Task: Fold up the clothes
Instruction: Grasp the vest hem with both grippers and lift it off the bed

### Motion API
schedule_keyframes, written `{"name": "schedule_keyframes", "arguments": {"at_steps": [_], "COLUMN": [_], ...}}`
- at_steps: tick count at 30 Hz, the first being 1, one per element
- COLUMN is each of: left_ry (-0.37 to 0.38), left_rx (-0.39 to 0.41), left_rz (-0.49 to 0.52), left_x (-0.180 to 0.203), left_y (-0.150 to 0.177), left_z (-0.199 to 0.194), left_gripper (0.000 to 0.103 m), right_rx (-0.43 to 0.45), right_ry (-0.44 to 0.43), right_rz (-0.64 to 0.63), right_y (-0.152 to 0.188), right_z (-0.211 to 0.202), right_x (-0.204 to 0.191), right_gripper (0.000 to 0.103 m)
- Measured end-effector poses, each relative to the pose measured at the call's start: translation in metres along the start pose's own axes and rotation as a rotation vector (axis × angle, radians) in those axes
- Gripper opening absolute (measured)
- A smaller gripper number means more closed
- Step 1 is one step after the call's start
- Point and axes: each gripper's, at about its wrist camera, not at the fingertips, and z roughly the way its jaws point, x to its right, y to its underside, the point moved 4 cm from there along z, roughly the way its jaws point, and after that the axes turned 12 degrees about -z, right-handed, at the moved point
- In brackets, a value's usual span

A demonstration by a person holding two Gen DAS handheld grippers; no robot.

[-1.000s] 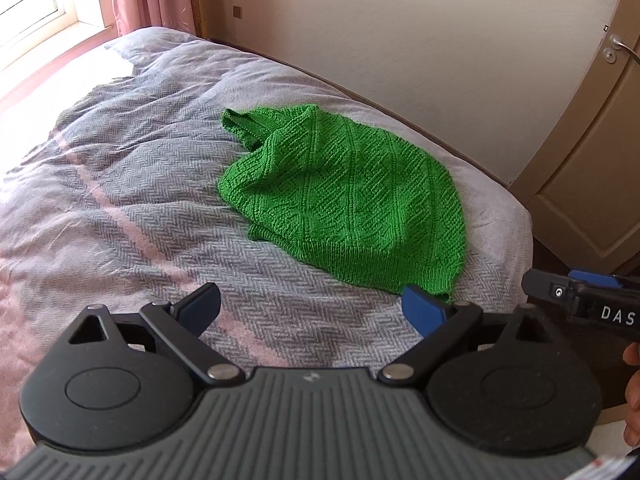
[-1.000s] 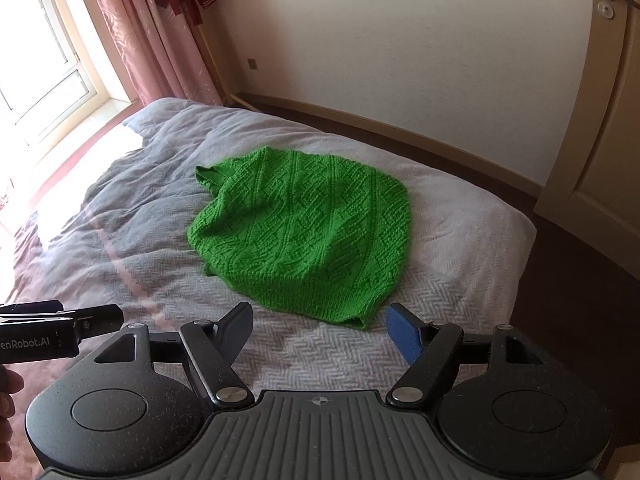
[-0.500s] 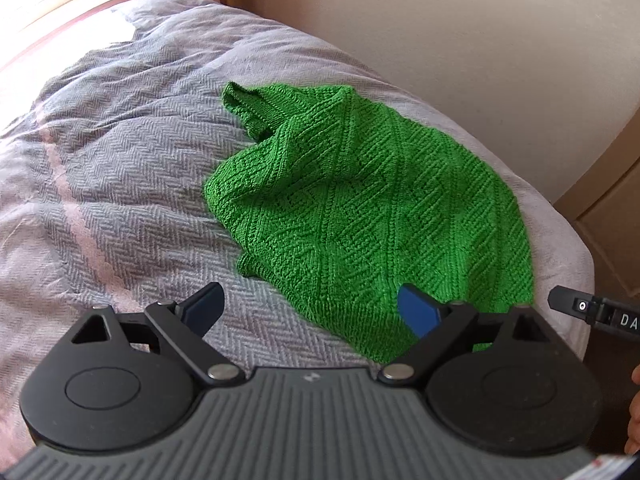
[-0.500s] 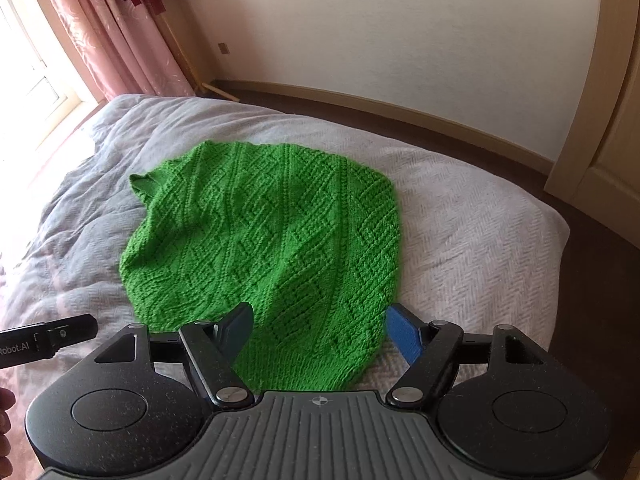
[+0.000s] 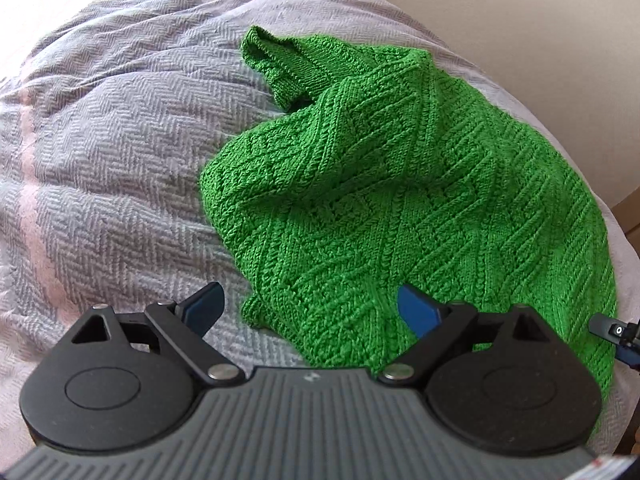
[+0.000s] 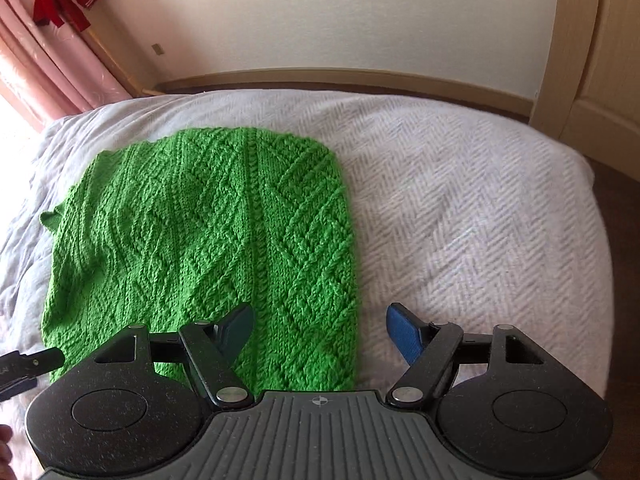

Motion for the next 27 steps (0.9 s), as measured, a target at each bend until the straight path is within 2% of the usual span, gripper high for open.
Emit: {"name": "schedule_keyframes", "arguments": {"at_steps": [1, 3, 5, 6, 7, 9, 14, 19, 23, 27], "left_ry": [0.003, 0.01, 0.017, 0.02, 0.033, 0.053, 0.128, 0.19, 0.209, 0.17], "left_rx": [-0.009, -0.035, -0.03, -0.011, -0.003, 0.014, 0.078, 0.176, 0.278, 0.421], "left_rz": [-0.012, -0.035, -0.061, -0.059, -0.052, -0.05, -0.048, -0.07, -0.134, -0.226], "left_x": [-0.001, -0.001, 0.0, 0.001, 0.003, 0.005, 0.004, -0.006, -0.037, -0.093], "left_y": [-0.001, -0.001, -0.002, -0.003, -0.004, -0.005, -0.008, -0.004, 0.0, 0.009], "left_z": [0.006, 0.017, 0.02, 0.018, 0.015, 0.005, -0.048, -0.129, -0.2, -0.284], "left_gripper": [0.09, 0.078, 0.068, 0.051, 0.042, 0.017, 0.012, 0.011, 0.01, 0.01], "right_rx": [0.007, 0.016, 0.018, 0.007, 0.005, 0.032, 0.139, 0.229, 0.284, 0.319], "right_ry": [-0.02, -0.068, -0.101, -0.109, -0.111, -0.127, -0.166, -0.257, -0.381, -0.52], "right_rz": [0.004, 0.004, -0.021, -0.039, -0.054, -0.091, -0.25, -0.424, -0.536, -0.659], "right_y": [0.0, 0.0, -0.002, -0.005, -0.006, -0.01, -0.023, -0.036, -0.03, -0.004], "right_z": [0.003, 0.008, 0.01, 0.013, 0.012, 0.001, -0.05, -0.117, -0.174, -0.23], "right_x": [-0.001, -0.005, -0.013, -0.017, -0.021, -0.033, -0.082, -0.144, -0.202, -0.27], "right_gripper": [0.071, 0.07, 0.037, 0.01, 0.01, 0.01, 0.009, 0.008, 0.007, 0.007]}}
